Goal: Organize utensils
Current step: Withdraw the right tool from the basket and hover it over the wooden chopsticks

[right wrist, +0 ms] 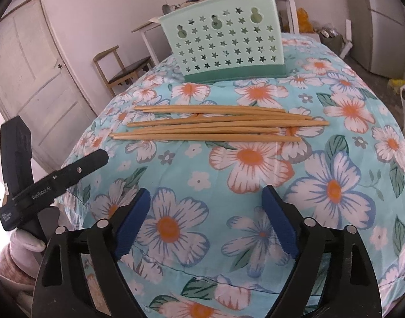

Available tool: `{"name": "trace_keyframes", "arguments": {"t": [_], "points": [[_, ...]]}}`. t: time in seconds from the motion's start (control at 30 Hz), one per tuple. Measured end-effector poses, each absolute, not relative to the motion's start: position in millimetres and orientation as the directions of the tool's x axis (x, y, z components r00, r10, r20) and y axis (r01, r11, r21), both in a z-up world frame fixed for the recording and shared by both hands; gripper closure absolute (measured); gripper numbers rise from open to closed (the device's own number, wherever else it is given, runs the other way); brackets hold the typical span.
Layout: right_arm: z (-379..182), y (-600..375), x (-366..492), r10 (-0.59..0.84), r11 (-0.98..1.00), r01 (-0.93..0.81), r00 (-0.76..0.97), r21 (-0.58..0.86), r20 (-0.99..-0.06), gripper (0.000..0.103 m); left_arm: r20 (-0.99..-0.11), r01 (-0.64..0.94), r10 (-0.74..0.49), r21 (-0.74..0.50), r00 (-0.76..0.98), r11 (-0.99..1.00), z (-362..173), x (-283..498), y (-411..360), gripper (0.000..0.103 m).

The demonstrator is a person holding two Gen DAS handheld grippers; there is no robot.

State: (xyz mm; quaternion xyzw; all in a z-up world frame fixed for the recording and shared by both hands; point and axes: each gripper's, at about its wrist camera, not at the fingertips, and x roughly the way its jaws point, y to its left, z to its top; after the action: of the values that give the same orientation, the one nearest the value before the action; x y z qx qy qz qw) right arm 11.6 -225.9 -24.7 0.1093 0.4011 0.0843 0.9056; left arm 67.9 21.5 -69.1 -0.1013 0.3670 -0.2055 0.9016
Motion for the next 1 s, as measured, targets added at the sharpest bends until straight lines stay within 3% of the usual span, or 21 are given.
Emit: {"name": "trace_keyframes", "arguments": {"t": [1.0], "points": [[-28.2, -219.8, 7.0, 0.234, 0.963, -0.071, 0.703, 0.261, -0.671, 0.010, -0.628, 0.301, -0.444, -0.328, 0.639, 0.896, -69.0, 66.3, 20.0, 0.008]]}}
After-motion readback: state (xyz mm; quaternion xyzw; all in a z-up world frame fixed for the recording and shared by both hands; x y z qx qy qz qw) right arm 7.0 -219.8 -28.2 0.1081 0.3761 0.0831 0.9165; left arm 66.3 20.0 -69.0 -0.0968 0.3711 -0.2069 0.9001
